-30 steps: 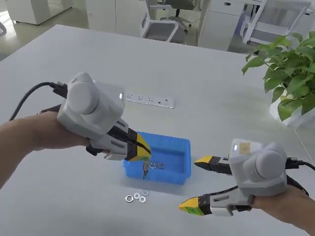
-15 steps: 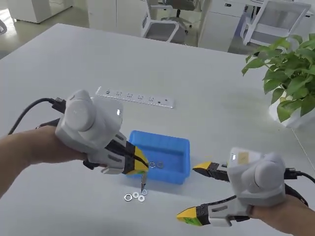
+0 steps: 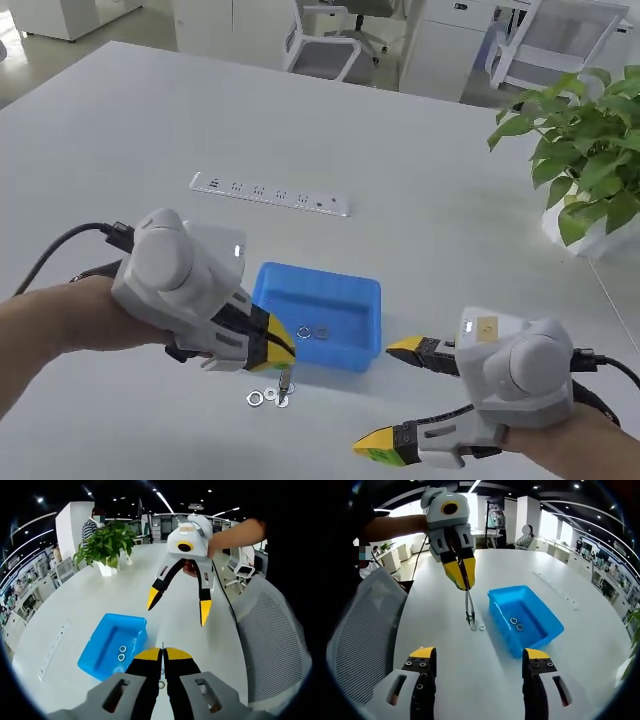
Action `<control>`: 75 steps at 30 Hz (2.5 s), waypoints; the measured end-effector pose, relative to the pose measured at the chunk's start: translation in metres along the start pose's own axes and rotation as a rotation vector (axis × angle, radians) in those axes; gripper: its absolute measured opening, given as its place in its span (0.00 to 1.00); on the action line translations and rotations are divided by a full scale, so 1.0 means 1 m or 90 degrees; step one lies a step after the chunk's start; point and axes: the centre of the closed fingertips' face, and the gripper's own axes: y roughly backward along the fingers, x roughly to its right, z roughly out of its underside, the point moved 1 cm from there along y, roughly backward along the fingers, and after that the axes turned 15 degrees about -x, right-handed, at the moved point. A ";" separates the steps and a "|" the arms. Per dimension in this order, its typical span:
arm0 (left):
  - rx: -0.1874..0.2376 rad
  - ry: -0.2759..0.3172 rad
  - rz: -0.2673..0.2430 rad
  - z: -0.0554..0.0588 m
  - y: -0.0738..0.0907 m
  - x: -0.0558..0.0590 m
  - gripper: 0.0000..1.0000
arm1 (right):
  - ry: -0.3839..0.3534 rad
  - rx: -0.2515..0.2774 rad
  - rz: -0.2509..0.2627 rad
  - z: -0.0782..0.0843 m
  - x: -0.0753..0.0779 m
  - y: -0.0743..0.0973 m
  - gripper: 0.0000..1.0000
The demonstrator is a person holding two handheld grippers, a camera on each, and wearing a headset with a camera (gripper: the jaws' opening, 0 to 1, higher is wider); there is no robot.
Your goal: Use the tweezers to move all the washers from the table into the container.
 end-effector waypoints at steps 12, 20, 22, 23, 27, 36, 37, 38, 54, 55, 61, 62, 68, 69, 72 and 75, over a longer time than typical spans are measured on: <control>0.001 0.002 0.005 0.003 -0.009 -0.004 0.05 | -0.005 -0.008 -0.003 0.006 -0.001 -0.001 0.70; 0.003 0.002 0.005 0.005 -0.012 -0.002 0.05 | -0.004 -0.012 -0.008 0.008 -0.003 -0.003 0.70; 0.007 0.003 0.003 0.005 -0.012 -0.002 0.05 | -0.001 -0.013 -0.009 0.008 -0.004 -0.004 0.69; 0.009 0.003 0.001 0.005 -0.012 -0.002 0.05 | -0.001 -0.013 -0.010 0.007 -0.004 -0.004 0.69; 0.011 0.007 0.001 0.006 -0.012 -0.004 0.05 | 0.001 -0.015 -0.013 0.007 -0.005 -0.005 0.69; 0.008 0.008 0.006 0.008 -0.009 -0.001 0.05 | 0.025 -0.005 -0.027 -0.002 -0.008 -0.011 0.63; 0.008 0.007 0.008 0.008 -0.009 0.000 0.05 | 0.033 -0.004 -0.032 -0.004 -0.009 -0.012 0.62; 0.008 0.006 0.010 0.007 -0.009 0.001 0.05 | 0.035 -0.003 -0.034 -0.005 -0.009 -0.014 0.61; 0.000 -0.011 0.022 0.008 -0.007 0.006 0.05 | 0.154 -0.001 -0.063 -0.031 -0.014 -0.039 0.38; 0.000 -0.012 0.021 0.008 -0.007 0.006 0.05 | 0.158 -0.001 -0.064 -0.033 -0.014 -0.040 0.37; 0.000 -0.008 0.024 0.008 -0.008 0.004 0.05 | 0.174 0.007 -0.070 -0.045 -0.013 -0.048 0.30; -0.001 -0.009 0.023 0.008 -0.008 0.004 0.05 | 0.176 0.009 -0.070 -0.046 -0.013 -0.049 0.28; -0.006 -0.013 0.026 0.007 -0.009 0.003 0.05 | 0.192 0.008 -0.082 -0.053 -0.015 -0.058 0.23; -0.006 -0.013 0.026 0.007 -0.009 0.003 0.05 | 0.195 0.006 -0.085 -0.054 -0.016 -0.060 0.22; -0.008 -0.014 0.026 0.008 -0.010 0.002 0.05 | 0.200 0.005 -0.089 -0.055 -0.017 -0.064 0.19; -0.008 -0.014 0.026 0.008 -0.010 0.001 0.05 | 0.203 0.007 -0.094 -0.058 -0.017 -0.067 0.17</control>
